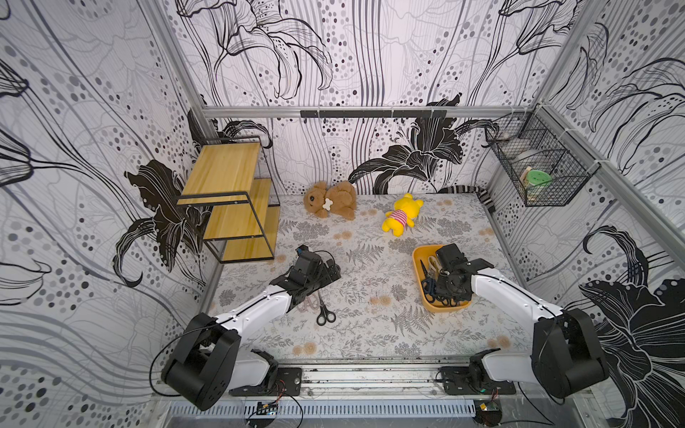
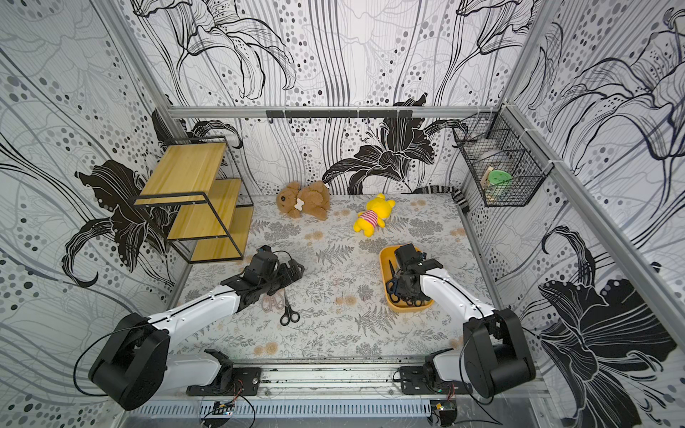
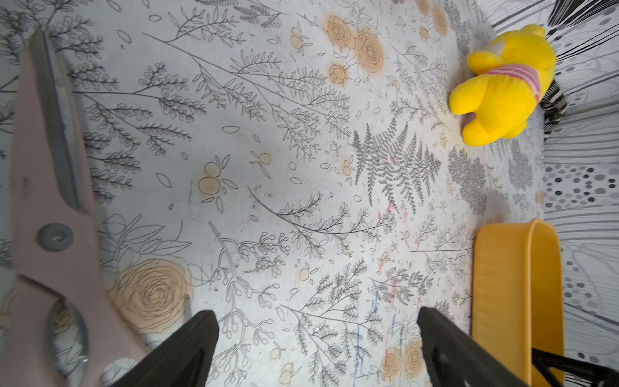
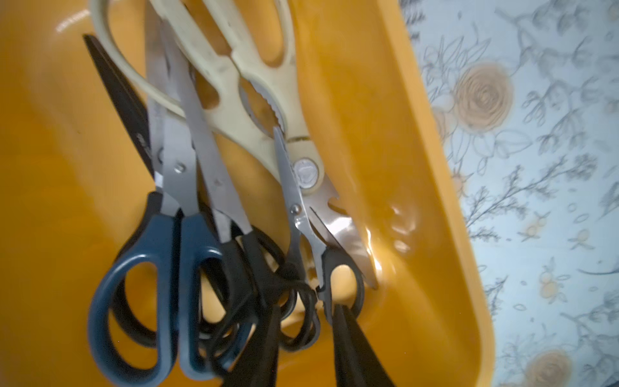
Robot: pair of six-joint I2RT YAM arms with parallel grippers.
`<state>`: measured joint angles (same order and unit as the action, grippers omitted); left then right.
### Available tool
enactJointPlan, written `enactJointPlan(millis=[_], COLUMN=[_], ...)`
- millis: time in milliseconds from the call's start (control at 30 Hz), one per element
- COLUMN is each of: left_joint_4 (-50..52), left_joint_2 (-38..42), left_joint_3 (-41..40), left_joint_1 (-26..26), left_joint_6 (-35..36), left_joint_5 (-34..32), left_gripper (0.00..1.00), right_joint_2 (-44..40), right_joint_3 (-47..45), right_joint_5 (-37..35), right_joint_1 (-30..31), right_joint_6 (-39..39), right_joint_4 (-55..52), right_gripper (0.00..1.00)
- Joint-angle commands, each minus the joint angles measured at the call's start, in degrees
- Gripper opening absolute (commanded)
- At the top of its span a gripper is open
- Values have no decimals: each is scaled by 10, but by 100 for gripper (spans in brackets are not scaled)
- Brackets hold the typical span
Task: Put the scissors into the storage box
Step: Place the scissors in the storage box, then adjust the scissors at the center of the board.
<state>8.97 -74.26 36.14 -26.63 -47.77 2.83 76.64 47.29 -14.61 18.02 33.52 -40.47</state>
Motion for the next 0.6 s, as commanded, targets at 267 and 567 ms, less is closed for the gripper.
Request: enactJointPlan(millis=[267,567], left_joint_4=[171,206], left_joint_2=[115,154], left_joint_3=[-29,-87], left_joint_1=[-4,-39], left_joint_6=[33,-13], left_joint_5=[-20,5], left_gripper=[98,99], right_joint_2=[3,162], right_joint_3=[87,193], right_joint_5=[-13,-8], right_joint_1=[136,256], right_joint_6=[48,58], right_joint_4=[73,98], right_gripper=[39,39])
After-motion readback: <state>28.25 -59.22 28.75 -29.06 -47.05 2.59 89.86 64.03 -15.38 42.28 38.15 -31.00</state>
